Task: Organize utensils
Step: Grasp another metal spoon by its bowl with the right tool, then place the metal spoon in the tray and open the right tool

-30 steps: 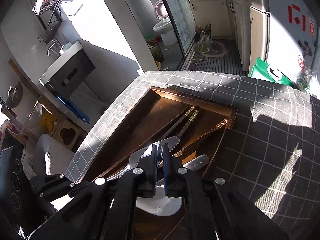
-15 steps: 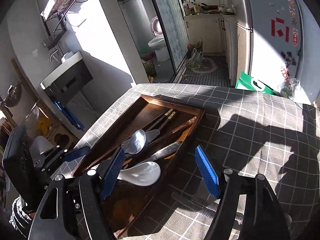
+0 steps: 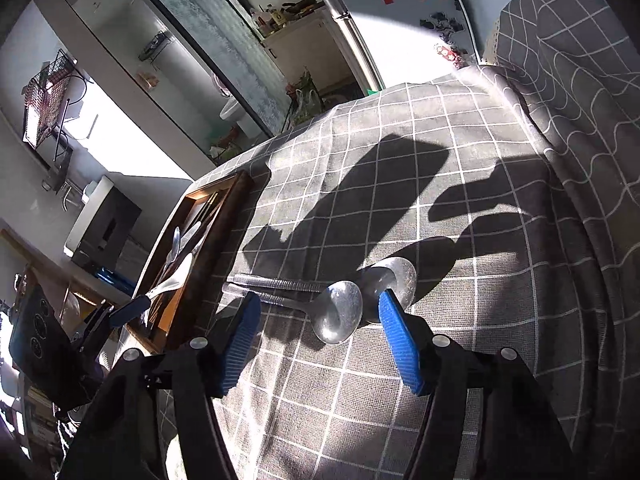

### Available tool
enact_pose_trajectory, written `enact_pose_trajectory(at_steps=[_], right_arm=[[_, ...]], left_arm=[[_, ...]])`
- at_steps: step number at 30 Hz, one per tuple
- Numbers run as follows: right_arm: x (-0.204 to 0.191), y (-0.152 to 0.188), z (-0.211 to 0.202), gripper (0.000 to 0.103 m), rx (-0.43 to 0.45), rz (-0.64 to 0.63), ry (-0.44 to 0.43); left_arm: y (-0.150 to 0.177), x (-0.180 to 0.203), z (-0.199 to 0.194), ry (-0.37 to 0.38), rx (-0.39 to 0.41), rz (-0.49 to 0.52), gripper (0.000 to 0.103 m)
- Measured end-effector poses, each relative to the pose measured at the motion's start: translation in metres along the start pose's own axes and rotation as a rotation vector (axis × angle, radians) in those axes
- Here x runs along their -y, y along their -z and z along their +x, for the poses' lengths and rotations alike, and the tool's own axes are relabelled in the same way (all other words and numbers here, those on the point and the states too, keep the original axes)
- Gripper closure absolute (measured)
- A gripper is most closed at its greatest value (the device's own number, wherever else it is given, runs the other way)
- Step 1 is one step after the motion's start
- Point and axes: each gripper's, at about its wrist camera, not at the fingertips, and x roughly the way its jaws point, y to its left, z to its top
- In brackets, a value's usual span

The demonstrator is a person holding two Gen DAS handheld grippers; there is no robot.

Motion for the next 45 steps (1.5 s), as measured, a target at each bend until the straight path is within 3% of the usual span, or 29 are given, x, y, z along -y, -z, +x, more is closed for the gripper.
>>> enact_pose_trajectory(at_steps=[1, 5, 9, 22, 23, 25, 26, 28, 33, 39, 45], right_arm=[[0.003, 0.003, 0.003, 0.059, -0.012, 0.011, 0.004], [0.007, 0.007, 0.014, 0.066, -0.035, 0.036, 0.006], [-0.002, 0.006, 0.023, 0.098, -0.016, 0.004, 0.062], [-0.074, -0.004, -0.08, 0.102, 0.115, -0.274, -0.008], [-0.08, -0.005, -0.085, 0.102, 0.122, -0.294, 0.006], [-0.091, -0.01, -0.091, 0.102, 0.138, -0.325, 0.037], [-0.095, -0.013, -0.092, 0.102, 0.14, -0.333, 0.043], [-0.106, -0.02, -0.089, 0.102, 0.142, -0.346, 0.042], [-0.143, -0.043, -0.052, 0.102, 0.113, -0.379, -0.002], [-0.186, -0.07, 0.038, 0.101, -0.001, -0.377, -0.069], [-0.2, -0.078, 0.131, 0.101, -0.116, -0.354, -0.027]], left_arm=[[0.0, 0.003, 0.003, 0.001, -0.005, 0.01, 0.023], [-0.003, 0.011, 0.013, 0.012, -0.017, 0.019, 0.023], [-0.003, 0.013, 0.017, 0.01, -0.022, 0.022, 0.023], [-0.015, 0.019, 0.034, 0.028, 0.0, 0.032, 0.024], [-0.016, 0.02, 0.034, 0.03, 0.002, 0.029, 0.029], [-0.017, 0.019, 0.034, 0.037, -0.008, 0.01, 0.057], [-0.018, 0.017, 0.033, 0.037, -0.013, 0.0, 0.08], [-0.018, 0.013, 0.024, 0.021, -0.002, -0.009, 0.082], [-0.011, -0.011, -0.003, -0.045, -0.013, -0.072, 0.086], [0.012, -0.064, -0.02, -0.163, -0.061, -0.185, 0.087], [0.028, -0.099, -0.013, -0.201, -0.117, -0.256, 0.089]])
